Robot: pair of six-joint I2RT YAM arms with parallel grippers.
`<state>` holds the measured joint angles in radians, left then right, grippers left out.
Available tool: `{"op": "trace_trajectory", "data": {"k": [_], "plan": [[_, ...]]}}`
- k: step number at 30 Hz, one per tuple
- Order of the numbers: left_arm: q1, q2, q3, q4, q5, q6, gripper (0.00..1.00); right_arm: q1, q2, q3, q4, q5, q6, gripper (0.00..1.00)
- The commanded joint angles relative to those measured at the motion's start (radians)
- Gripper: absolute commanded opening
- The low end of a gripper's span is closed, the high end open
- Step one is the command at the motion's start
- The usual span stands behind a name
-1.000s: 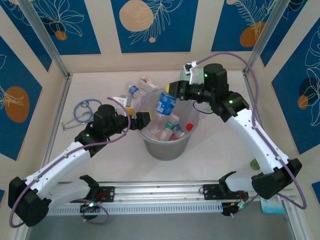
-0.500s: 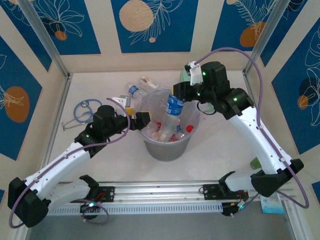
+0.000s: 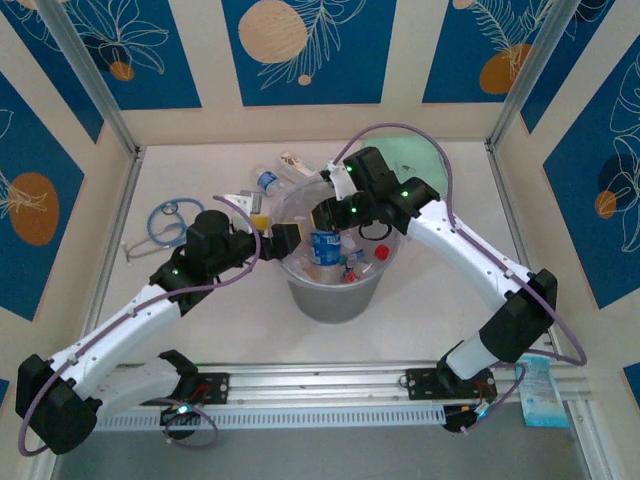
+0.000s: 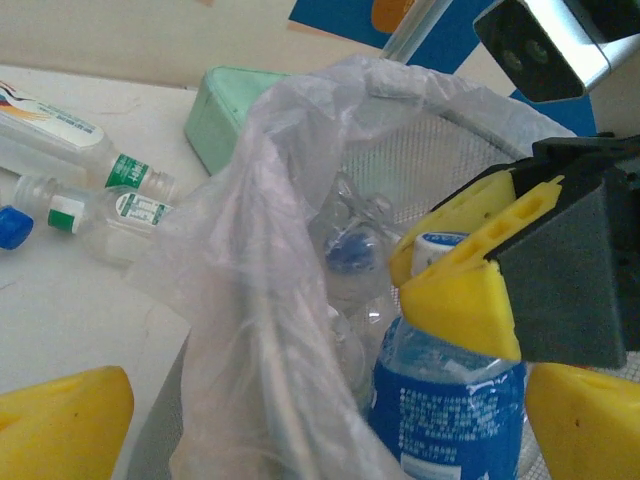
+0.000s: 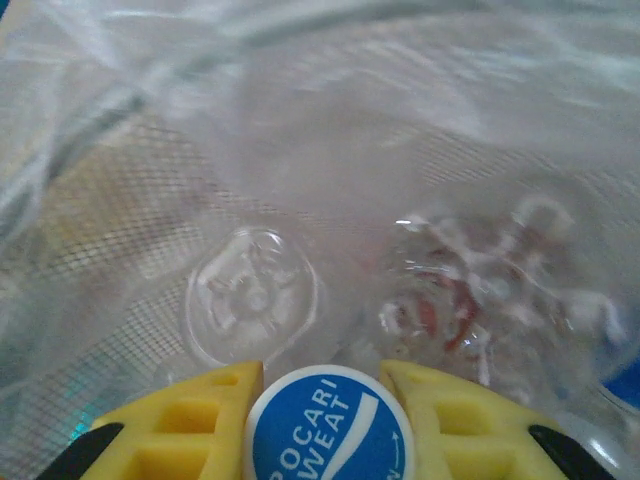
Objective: Put the plastic bottles in the bin
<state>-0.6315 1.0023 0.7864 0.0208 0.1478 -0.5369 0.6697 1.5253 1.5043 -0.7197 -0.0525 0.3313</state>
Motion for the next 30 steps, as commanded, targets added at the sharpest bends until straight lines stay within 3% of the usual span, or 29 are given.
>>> {"op": "trace_trajectory", "data": {"k": [1, 3, 5, 16, 20, 23, 26, 28, 30], "plan": [[-0.008, 0.004, -0.026, -0.039, -0.008, 0.015, 1.0, 0.048, 0.065, -0.043, -0.011, -0.062, 0.079, 0.0], [-0.008, 0.004, -0.026, -0.037, -0.008, 0.015, 1.0, 0.059, 0.064, -0.048, 0.009, -0.057, 0.091, 0.0], [-0.007, 0.004, -0.023, -0.04, -0.008, 0.017, 1.0, 0.058, 0.047, -0.037, 0.007, -0.032, 0.088, 0.06], [0.01, -0.035, 0.065, -0.163, -0.08, 0.097, 1.0, -0.013, -0.112, 0.053, -0.058, 0.052, 0.003, 0.69], [0.033, -0.06, 0.117, -0.218, -0.114, 0.113, 1.0, -0.041, -0.141, 0.051, -0.05, 0.053, 0.0, 0.7], [0.052, -0.066, 0.148, -0.252, -0.136, 0.118, 1.0, -0.045, -0.148, 0.034, -0.031, 0.026, 0.006, 0.64], [0.113, -0.045, 0.153, -0.286, -0.172, 0.05, 1.0, -0.063, -0.132, 0.004, -0.022, -0.013, 0.033, 0.51], [0.172, -0.024, 0.127, -0.249, -0.124, -0.008, 1.0, -0.076, -0.13, -0.051, 0.041, -0.077, 0.076, 0.41], [0.228, 0.001, 0.086, -0.186, -0.065, -0.066, 1.0, -0.082, -0.121, -0.115, 0.111, -0.159, 0.123, 0.38]]}}
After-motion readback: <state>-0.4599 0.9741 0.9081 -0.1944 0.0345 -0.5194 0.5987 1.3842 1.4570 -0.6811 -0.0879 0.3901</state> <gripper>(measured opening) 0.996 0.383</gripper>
